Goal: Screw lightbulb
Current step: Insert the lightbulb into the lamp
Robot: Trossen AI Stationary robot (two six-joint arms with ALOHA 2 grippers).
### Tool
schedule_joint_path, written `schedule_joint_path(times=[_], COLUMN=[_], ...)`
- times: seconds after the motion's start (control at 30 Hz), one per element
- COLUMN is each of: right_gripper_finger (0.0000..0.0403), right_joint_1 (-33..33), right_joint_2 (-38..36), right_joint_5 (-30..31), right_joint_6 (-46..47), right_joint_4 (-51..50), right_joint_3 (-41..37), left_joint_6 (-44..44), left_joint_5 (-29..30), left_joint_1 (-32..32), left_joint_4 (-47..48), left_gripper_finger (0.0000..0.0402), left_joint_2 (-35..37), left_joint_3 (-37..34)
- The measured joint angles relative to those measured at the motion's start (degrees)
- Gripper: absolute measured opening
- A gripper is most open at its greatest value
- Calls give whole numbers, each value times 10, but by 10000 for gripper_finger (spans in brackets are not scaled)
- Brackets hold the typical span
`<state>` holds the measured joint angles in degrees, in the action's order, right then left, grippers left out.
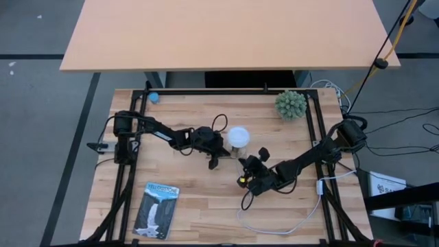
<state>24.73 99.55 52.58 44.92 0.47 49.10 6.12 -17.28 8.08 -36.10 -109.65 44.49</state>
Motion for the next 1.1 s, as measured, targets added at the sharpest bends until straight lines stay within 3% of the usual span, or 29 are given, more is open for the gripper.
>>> schedule_joint_path(times=[0.33,0.5,0.63,0.73,0.9,1.1], right_gripper_finger=[0,0,0,0,0,0], right_joint_1=[-16,-53,-103,-147,-235,-278], right_joint_2=[-31,-87,-142,-192,-234,-213], right_joint_5=[-8,-85,-159,-224,-389,-423], right_joint_6=[27,0,-43,-90,-171,-199], right_joint_4=[-75,-149,-138,-19,338,381], right_joint_3=[0,-5,-65,-146,-289,-305], left_joint_6=[30,28,26,25,25,-13], left_joint_5=[-39,-61,-61,-60,-37,29], left_joint_1=[0,-4,-4,-4,-12,-32], left_joint_4=[-27,-52,-57,-57,-91,-95], left_gripper_finger=[0,0,0,0,0,0], left_joint_2=[7,21,21,21,21,22], left_joint_3=[1,3,2,2,2,10])
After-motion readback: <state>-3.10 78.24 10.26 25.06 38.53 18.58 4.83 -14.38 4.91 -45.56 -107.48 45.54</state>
